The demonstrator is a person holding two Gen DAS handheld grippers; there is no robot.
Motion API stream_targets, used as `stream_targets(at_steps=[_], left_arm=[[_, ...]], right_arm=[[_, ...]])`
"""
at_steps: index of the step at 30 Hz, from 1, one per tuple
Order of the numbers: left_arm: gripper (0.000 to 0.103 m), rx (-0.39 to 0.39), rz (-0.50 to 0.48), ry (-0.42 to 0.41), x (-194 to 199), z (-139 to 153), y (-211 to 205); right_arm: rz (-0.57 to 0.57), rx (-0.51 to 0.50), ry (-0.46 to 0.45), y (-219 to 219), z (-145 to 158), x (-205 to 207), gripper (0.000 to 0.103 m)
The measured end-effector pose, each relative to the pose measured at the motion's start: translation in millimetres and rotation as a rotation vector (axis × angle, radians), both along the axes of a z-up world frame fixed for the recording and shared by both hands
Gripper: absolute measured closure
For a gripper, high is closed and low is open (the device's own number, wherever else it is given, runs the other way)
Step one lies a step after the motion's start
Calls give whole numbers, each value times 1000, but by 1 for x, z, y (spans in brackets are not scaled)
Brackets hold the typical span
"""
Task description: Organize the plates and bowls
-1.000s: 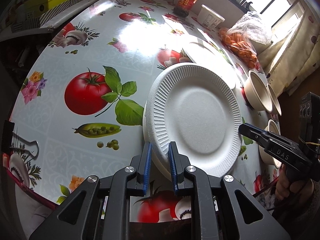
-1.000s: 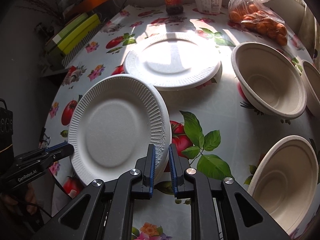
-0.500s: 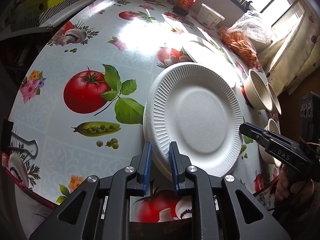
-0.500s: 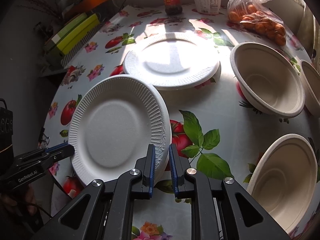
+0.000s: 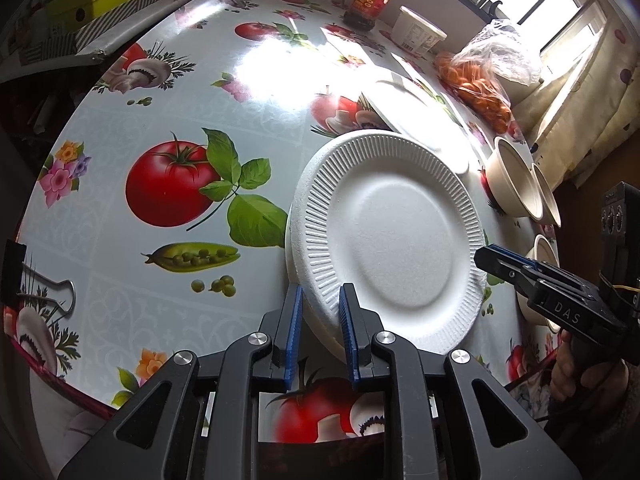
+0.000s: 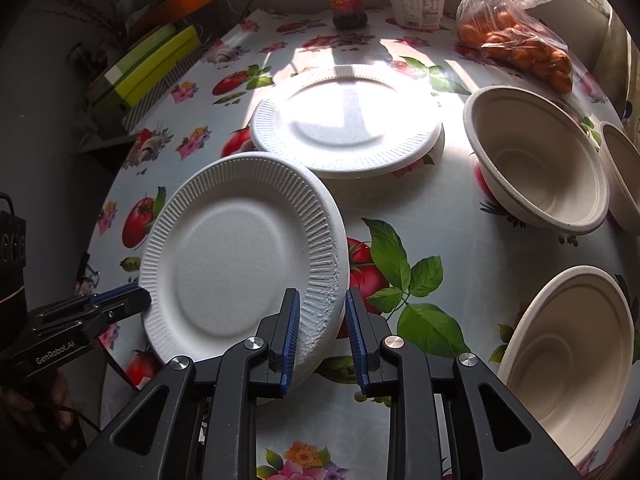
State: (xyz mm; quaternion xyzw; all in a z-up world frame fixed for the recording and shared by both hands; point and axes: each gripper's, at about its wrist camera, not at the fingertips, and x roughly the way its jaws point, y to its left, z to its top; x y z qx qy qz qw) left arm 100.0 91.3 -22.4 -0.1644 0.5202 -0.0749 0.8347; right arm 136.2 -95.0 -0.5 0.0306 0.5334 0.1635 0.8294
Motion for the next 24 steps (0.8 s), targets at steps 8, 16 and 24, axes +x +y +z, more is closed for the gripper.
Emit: stream_targets(at_steps=[8,16,24], left_arm=[[75,-3,-4,-10,-1,2,2],[75,-2,1,-21,0,8,5],[75,6,4,-82,20,40,13]], right_arm=[[0,-2,-2,2,1,-1,74],[-2,1,-19,1,9,1,71],[-14,16,-106,-10,46,18,66]])
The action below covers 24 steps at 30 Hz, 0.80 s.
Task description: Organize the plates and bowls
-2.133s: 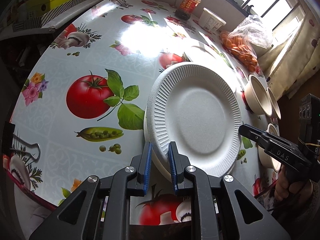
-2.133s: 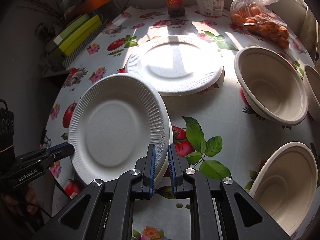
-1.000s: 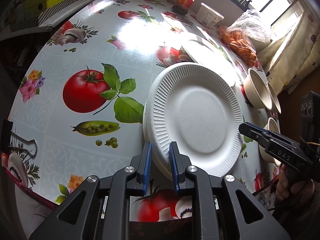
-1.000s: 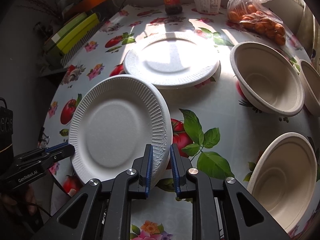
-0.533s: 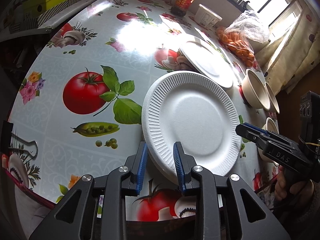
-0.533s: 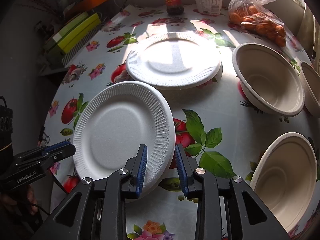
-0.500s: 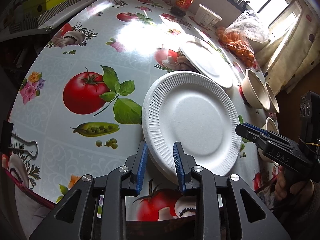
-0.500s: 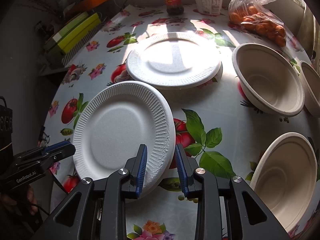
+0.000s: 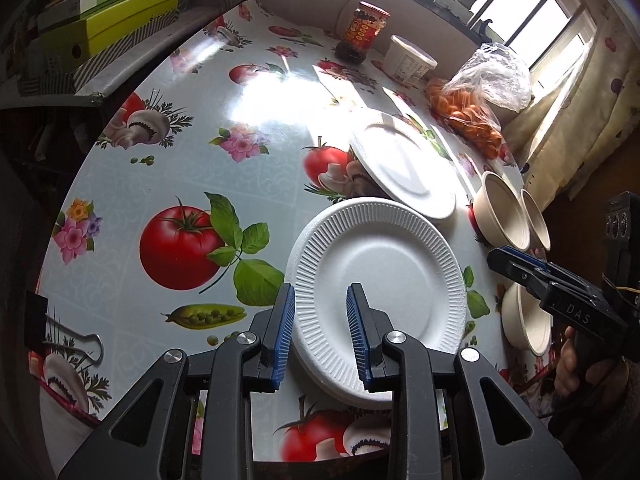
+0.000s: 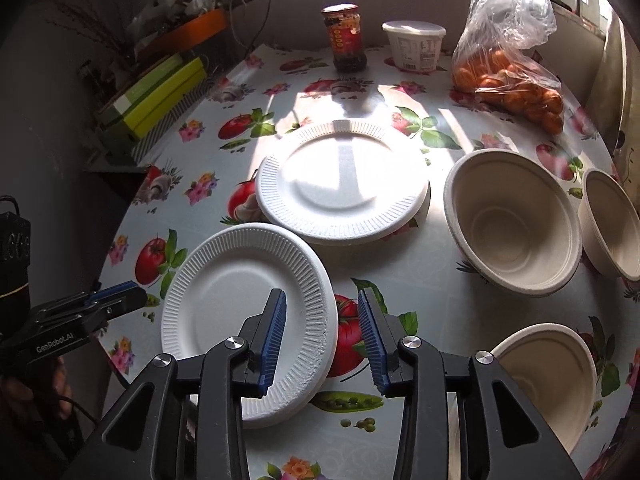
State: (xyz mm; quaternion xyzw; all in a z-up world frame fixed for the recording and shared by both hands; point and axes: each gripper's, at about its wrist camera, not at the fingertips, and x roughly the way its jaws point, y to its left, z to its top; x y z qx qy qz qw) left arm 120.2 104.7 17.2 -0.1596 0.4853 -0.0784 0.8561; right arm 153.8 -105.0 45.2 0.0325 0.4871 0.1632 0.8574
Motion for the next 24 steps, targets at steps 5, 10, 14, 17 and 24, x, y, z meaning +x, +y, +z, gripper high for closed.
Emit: stream_targets(at_steps=[5,10,14,17,24], left_arm=[[75,10,-5,-26,25,23,0],[75,20,-26,-52,52,46,-4],[75,12,-32,-58,79,58,-9],[75,-1,-44,-41,101,59,-14],[75,4,-47,50,135,28,-28]], right_arm=[[-25,14,-45,-15,29,23,66],[-37,24,-82,-31,60,47,62],[-55,58,-68,-39,69,76,59],[-40,54,-36,-37,65,99,58],[-84,24,118,-46,13,155,58]])
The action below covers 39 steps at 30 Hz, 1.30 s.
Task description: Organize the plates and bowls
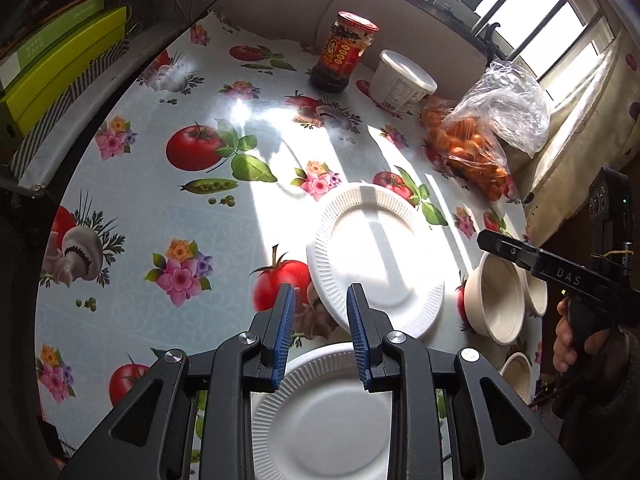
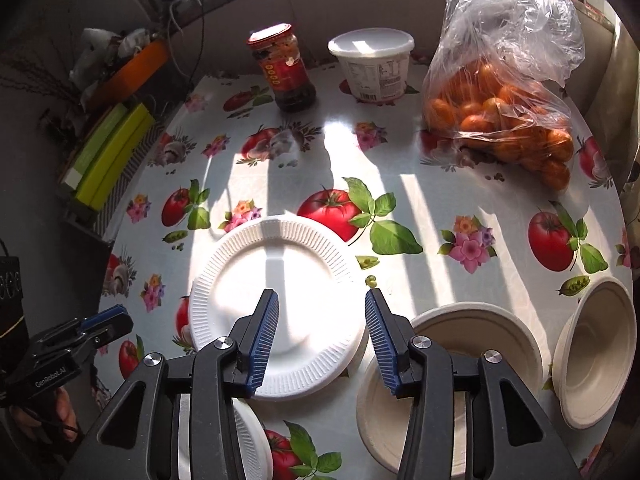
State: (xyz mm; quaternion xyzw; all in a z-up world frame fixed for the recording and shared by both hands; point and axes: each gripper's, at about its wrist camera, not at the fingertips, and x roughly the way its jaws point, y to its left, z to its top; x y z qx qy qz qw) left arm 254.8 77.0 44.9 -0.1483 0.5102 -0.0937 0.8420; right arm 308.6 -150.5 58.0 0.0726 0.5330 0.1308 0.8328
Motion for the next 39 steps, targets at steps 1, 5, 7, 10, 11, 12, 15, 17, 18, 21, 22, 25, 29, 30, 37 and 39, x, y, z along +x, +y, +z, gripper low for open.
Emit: stream_targets(at_steps=[1,5,7,10,11,12,15,17,18,21,22,25,29,30,37,39], left_arm=[[75,4,-6,12,3,-5,-2],[75,0,-12,55,15,-22,-7],[75,1,-3,72,21,-28,-7],[75,-11,-9,89,25,-35,-9],[75,-14,-10,96,27,-37,-9],[75,-16,-12,102,28,-40,-10],[75,-32,-13,119,31,-45,-12],[75,-35,-13,125,33,-47,-13],[75,-39,-14,127,33,-48,-14],[75,-43,-17,134,34,-51,-15],[75,-42,-19,134,35,-51,-16],[75,-39,-21,137,36,-52,-18],[75,-42,-16,141,36,-54,-19],[75,-43,-15,140,37,-54,-19],[85,-37,4,133,37,-53,-17],[87,-33,9,131,37,-53,-16]], right_arm=[[-12,8,19,-2,-8,5,58],[-11,1,61,-3,-29,17,58],[-17,2,71,-5,-36,22,58],[-13,4,77,-4,-41,28,58],[-8,1,82,-4,-44,29,58],[-2,-2,88,-2,-45,30,58],[7,-6,97,0,-51,32,58],[0,-12,103,0,-54,33,60],[-2,-14,107,1,-56,34,62],[11,-29,115,3,-60,34,66],[14,-32,116,5,-61,34,66],[12,-32,121,5,-63,35,72],[8,-39,123,4,-65,36,77],[9,-40,123,4,-65,36,78],[1,-53,117,3,-66,36,86],[1,-52,114,2,-65,35,86]])
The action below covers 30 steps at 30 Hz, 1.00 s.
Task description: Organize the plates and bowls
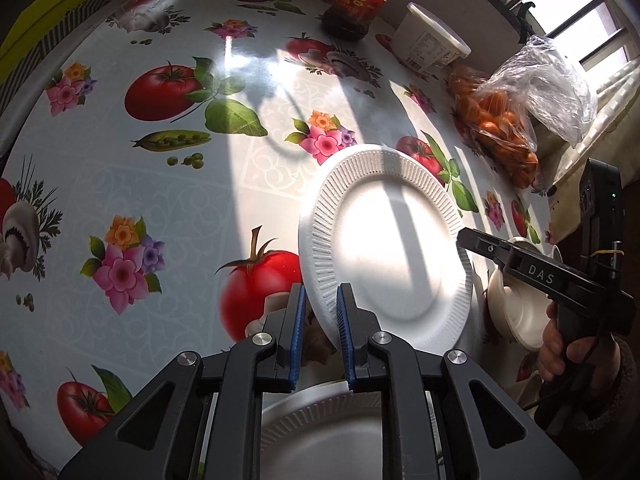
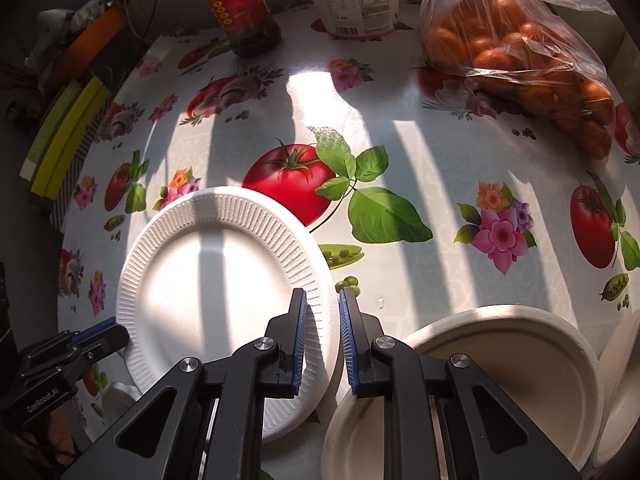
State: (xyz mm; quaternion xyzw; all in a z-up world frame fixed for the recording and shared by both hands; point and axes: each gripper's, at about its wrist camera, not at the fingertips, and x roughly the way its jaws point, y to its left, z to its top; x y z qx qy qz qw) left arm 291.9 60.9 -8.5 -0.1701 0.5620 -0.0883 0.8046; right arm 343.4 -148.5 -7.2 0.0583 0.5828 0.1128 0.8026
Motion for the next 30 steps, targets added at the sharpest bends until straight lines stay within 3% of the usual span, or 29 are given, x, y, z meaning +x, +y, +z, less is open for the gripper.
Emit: stream_targets(at_steps=[30], left_arm=[[88,1,9,-78,-14,31,-6]], right_arm=[[-40,76,-85,-17,36,-24,87]])
